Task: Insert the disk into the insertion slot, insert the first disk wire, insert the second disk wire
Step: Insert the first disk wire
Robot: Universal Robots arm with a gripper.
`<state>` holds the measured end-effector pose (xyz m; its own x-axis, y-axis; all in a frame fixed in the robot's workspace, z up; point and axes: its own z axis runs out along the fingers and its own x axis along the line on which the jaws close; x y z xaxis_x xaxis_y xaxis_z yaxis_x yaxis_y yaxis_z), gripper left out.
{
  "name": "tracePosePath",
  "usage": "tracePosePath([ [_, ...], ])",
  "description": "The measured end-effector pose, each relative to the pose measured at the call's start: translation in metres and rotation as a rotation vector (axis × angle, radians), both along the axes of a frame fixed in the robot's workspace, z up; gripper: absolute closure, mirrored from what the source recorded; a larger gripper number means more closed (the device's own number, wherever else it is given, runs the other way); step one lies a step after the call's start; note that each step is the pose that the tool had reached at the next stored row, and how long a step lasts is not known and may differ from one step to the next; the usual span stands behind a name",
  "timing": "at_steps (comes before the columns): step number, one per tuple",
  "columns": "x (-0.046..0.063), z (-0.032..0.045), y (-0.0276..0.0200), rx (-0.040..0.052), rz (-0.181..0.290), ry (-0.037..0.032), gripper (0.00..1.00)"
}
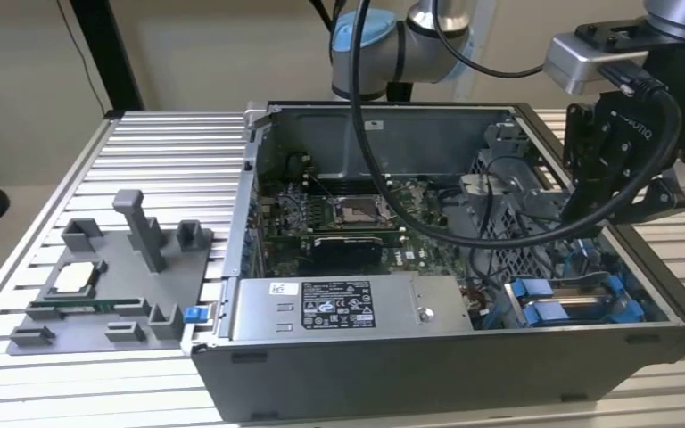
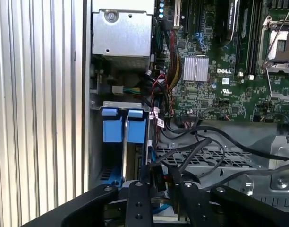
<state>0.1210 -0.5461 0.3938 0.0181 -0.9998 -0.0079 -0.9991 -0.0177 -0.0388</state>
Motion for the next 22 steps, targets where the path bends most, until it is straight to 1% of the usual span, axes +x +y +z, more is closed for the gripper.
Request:
tracePosePath([
  [1, 0.0, 0.0, 0.0, 0.0, 0.0, -0.0003, 1.0],
  [6, 0.0, 0.0, 0.0, -0.0001, 0.0, -0.0004, 1.0],
  [8, 0.002, 0.0002, -0.001, -0.0008, 0.0, 0.0025, 1.0],
  [11, 0.007, -0.0001, -0.0051, -0.001, 0.0, 0.0072, 1.0],
  [15, 0.011, -0.0024, -0.0126, -0.0009, 0.0, 0.0079, 1.0],
  [18, 0.013, -0.0066, -0.0174, -0.0008, -0.002, 0.008, 1.0],
  [20, 0.015, -0.0104, -0.0193, -0.0004, -0.004, 0.008, 1.0],
  [22, 0.017, -0.0139, -0.02, -0.0006, -0.006, 0.008, 1.0],
])
